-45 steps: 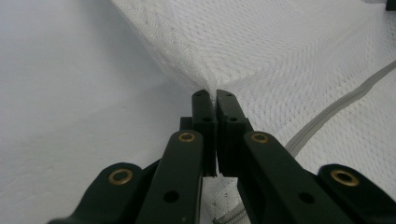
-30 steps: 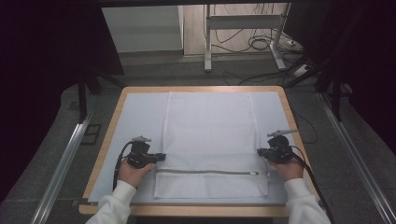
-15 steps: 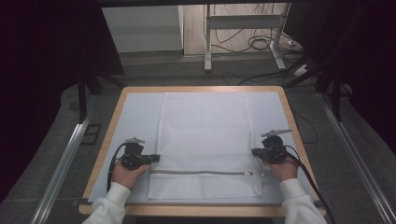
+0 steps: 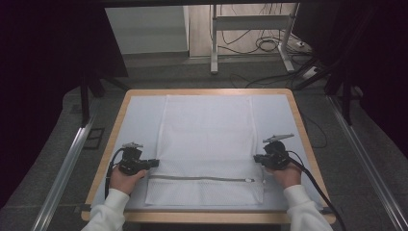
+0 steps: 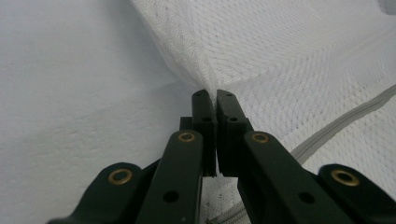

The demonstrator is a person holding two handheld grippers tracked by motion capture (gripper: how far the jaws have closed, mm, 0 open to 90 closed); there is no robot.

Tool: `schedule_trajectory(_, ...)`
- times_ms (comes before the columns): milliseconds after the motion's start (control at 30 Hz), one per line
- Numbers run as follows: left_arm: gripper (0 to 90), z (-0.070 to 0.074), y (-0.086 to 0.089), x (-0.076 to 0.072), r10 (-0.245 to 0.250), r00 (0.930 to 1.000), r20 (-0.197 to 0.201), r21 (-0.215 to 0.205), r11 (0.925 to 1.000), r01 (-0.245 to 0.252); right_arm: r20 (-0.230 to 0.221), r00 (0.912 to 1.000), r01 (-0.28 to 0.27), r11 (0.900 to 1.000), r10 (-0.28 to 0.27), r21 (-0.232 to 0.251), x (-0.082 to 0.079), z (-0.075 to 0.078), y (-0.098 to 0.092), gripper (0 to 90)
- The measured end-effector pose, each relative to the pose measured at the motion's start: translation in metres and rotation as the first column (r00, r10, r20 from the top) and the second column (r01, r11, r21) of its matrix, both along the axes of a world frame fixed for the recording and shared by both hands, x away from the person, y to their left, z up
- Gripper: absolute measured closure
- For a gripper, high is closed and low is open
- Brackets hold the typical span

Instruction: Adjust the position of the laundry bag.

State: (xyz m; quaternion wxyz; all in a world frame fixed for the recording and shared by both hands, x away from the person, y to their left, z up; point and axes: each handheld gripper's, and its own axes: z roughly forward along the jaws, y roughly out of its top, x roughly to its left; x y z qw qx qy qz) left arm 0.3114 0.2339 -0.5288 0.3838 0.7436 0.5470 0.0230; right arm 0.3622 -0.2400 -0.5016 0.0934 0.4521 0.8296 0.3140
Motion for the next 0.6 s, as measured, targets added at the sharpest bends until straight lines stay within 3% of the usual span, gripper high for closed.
schedule_trajectory(600,88.4,-0.001,0.0026,-0.0017,0.001,1.0,-0.001,0.015,0.9999,-0.001,-0.007,0.9999,-0.013,1.0,0.013,-0.023,0.0,-0.0039,0.0052,87.5)
